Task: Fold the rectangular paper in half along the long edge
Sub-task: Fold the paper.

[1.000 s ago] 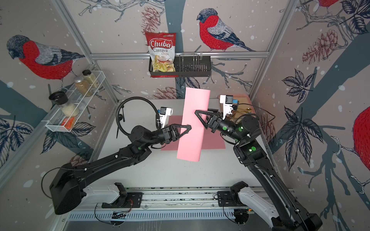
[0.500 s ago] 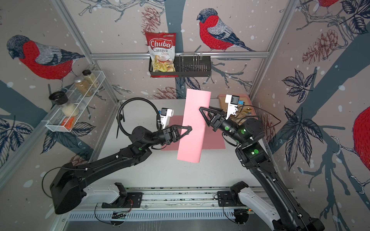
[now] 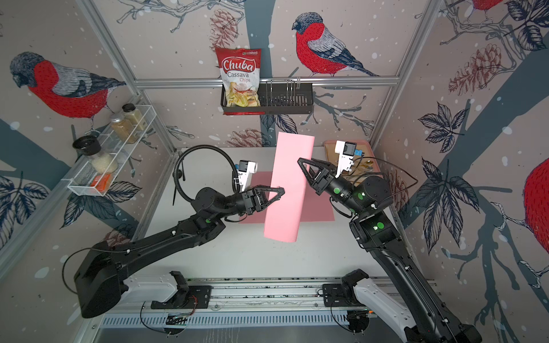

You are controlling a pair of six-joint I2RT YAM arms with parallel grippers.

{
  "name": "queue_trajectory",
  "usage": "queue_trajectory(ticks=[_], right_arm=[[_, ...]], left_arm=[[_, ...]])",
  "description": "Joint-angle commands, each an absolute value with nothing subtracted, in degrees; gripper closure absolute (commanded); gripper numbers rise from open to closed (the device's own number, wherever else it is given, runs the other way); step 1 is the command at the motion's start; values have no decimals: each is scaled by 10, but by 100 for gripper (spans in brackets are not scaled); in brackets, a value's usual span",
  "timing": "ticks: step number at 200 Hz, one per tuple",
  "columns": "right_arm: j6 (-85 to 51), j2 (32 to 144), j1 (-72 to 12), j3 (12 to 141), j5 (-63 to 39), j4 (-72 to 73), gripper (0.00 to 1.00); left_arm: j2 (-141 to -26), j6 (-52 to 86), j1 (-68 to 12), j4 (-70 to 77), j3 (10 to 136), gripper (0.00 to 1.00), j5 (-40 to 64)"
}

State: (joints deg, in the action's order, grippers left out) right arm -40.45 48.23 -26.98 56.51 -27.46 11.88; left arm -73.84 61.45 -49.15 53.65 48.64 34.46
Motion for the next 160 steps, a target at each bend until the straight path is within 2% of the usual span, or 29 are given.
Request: queue_trajectory(ticks=[1,39,90,139,147,160], right_arm=[[-402,481,-271,563,-268,140,68],[-402,483,-271,562,-269,145,69],[-401,482,-271,563,-262,145,71],[-403,481,-271,564,-261,147,71],[-402,480,-271,565,-262,145,70],[-402,478,-271,566,-264,144,63]], left_arm=[[-739,614,-493,571,487,80,347],[-739,613,-493,570,488,79,348],[-739,613,-493,570,488,88,351],[-737,614,-493,575,487,91,352],[-737,615,-493,577,488,92,351],[-737,618,-493,584,488,94,350]])
